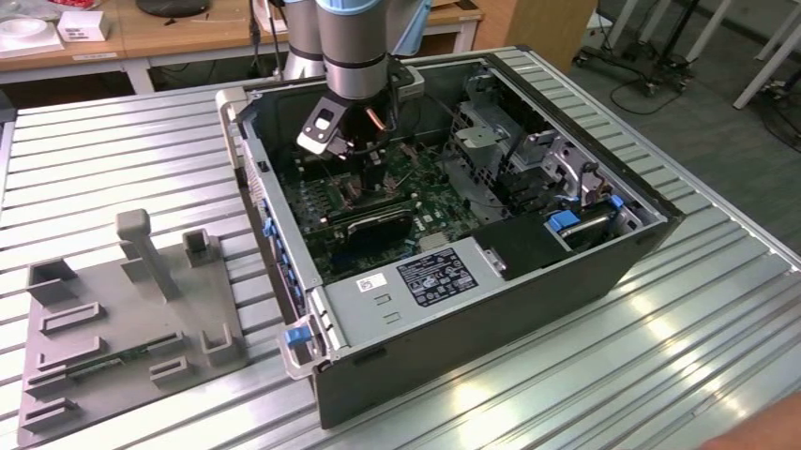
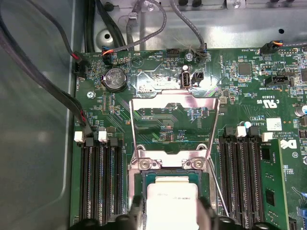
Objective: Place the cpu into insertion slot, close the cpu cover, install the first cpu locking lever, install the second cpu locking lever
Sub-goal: 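Place the cpu into insertion slot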
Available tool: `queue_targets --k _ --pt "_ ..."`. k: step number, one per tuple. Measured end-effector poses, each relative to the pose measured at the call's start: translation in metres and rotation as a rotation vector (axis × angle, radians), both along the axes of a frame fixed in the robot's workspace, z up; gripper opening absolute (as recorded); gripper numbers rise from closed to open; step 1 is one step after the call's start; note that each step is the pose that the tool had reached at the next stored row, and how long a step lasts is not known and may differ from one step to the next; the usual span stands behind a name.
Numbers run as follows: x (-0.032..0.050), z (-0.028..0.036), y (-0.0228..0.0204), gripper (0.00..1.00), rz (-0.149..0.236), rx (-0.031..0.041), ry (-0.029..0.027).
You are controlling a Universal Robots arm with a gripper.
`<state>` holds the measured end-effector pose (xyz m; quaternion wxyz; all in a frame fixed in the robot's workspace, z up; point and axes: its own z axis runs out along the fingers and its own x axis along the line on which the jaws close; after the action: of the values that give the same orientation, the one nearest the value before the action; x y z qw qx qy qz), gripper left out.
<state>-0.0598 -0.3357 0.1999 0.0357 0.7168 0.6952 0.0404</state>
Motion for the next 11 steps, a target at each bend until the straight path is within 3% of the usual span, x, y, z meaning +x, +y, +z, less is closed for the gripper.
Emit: queue_targets --k 1,3,4,11 --pt "0.0 0.0 0.0 0.55 0.0 0.0 0.0" --pt "0.0 0.0 0.0 0.55 0.0 -0.0001 0.0" --pt "0.0 0.0 0.0 0.49 0.0 -0.0001 0.0" --pt "0.0 0.0043 0.0 0.49 0.0 -0.0015 0.0001"
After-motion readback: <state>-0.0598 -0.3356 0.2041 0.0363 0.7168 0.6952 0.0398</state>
